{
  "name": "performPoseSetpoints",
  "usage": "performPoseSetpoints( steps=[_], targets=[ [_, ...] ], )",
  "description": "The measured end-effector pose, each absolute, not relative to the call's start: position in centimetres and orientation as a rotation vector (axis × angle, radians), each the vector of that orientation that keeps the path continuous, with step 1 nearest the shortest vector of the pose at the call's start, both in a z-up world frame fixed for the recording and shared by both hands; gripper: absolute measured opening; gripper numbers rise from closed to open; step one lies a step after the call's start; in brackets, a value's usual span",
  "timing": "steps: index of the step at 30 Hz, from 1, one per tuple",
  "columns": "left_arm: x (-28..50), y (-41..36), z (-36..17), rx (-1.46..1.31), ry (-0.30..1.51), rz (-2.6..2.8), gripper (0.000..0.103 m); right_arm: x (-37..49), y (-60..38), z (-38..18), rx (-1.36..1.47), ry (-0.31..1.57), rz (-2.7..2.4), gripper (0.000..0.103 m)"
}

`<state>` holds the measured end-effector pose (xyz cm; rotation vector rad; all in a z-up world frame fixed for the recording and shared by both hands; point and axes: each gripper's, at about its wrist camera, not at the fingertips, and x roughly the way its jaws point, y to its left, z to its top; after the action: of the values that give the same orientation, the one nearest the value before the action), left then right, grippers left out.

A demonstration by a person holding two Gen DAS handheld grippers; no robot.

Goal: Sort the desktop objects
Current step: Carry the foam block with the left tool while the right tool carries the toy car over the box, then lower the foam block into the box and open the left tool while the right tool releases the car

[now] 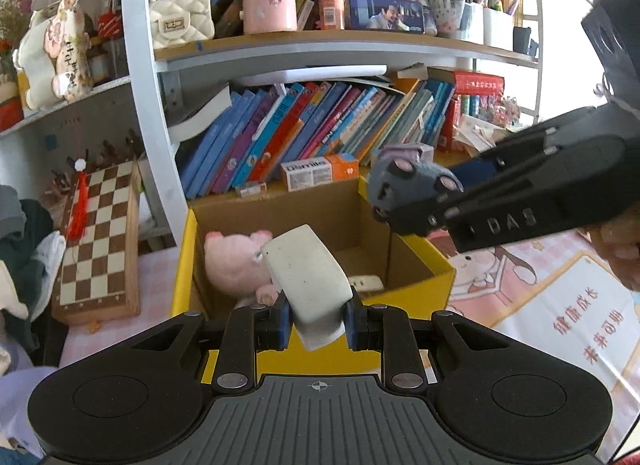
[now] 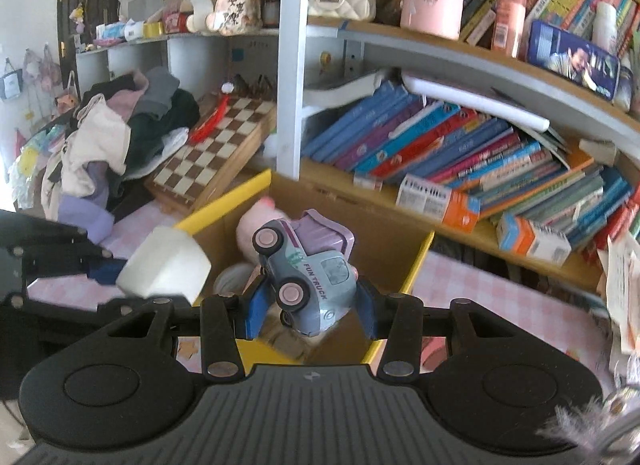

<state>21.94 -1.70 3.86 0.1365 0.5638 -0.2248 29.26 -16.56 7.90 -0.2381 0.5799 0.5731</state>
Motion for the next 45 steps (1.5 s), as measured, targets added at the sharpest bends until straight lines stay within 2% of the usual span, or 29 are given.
performPoseSetpoints(
  steps=[6, 22, 34, 45],
  targets=[
    [24.2, -2.5, 3.7, 0.142, 0.573, -0.213, 0.023, 32.8, -16.3, 8.0, -0.258, 0.584, 0.599, 0.043],
    [29.8, -5.0, 1.2, 0.148, 0.697, -0.229, 0.023, 42.1, -12.2, 4.3, -0.383, 0.730, 0.678, 0.043],
    [32.7, -5.0, -1.0, 0.097, 0.795, -0.236, 0.023, 46.0, -11.9, 0.7, -0.380, 0.869, 0.687, 0.043],
    [34.5, -4.6, -1.2, 0.045, 0.822, -0.243, 0.026, 48.2, -12.0, -0.3, -0.363, 0.926, 0.671, 0.043]
  ],
)
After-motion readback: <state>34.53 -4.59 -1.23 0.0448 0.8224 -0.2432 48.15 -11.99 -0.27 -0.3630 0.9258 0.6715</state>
